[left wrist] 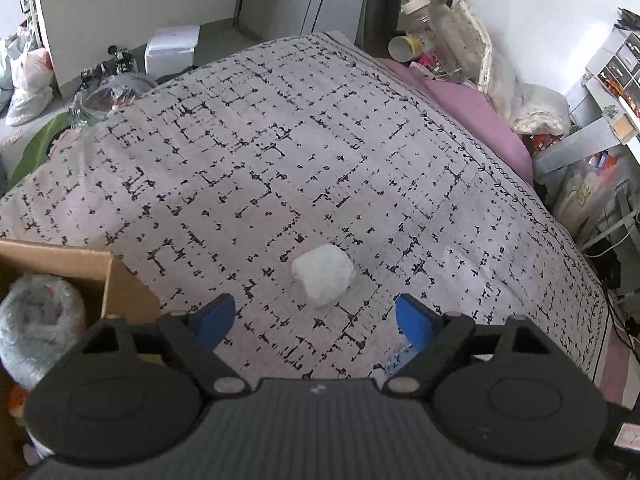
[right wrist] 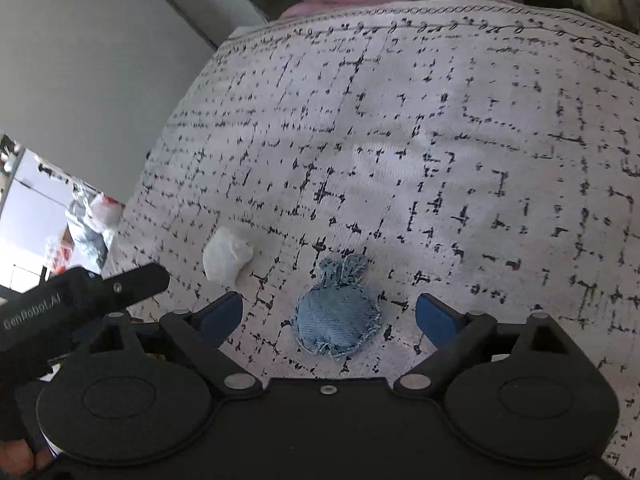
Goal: Organize soft objects
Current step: 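Move the left tool toward the white cotton ball while the right approaches the denim bunny, then grasp the denim bunny with the right tool while the left grasps the white cotton ball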
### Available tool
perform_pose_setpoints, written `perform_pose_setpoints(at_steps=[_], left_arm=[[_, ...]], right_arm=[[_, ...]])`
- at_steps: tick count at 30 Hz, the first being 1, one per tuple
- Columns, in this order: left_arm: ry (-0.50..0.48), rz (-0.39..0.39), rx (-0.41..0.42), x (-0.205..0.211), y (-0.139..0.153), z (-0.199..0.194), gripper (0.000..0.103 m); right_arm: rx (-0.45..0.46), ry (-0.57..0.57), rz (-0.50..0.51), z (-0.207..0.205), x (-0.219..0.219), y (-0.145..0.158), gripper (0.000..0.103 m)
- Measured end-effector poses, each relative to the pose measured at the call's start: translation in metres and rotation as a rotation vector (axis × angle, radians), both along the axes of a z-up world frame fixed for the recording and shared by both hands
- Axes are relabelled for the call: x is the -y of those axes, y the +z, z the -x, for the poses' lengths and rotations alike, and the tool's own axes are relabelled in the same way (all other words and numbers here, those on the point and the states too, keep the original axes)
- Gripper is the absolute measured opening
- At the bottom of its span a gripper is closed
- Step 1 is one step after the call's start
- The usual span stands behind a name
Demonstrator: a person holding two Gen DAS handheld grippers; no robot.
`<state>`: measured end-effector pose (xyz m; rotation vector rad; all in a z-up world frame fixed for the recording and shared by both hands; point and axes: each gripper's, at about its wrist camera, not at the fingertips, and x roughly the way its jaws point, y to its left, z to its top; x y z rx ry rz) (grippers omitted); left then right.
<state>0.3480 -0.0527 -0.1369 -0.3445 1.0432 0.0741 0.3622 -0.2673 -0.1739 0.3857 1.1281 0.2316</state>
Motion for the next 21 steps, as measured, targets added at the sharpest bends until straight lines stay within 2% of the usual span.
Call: perform_pose_setpoints(at_steps=[4,9,12,16,21], left_arm=[[0.008,0.013,-0.026,-0.004,-0.008,-0.009,0.08],[0.007,0.013,-0.038,-0.005,-0.014,-0.024,0.08],[-0.013,0.005,-0.057,0.0,-0.02,-0.038,0.08],[-0.024,-0.004,-0.087,0.005,-0.031,-0.051,0.08],[-0.016,-0.009,-0.1,0.011,-0.045,-0.061,0.08]], right_arm=[[-0.032,0.006,0.009,-0.006,-0.006,-0.014,0.08],[-0.034,0.015,0.024,-0.009,-0.013,-0.019,0.074],[-0.025,0.049,0.077,-0.008,-0.022,-0.021,0.066],[-0.01,0.086,0.161,-0.006,-0.028,-0.022,0.046],[-0.001,0.067,0.144,-0.008,-0.022,-0.019,0.04]])
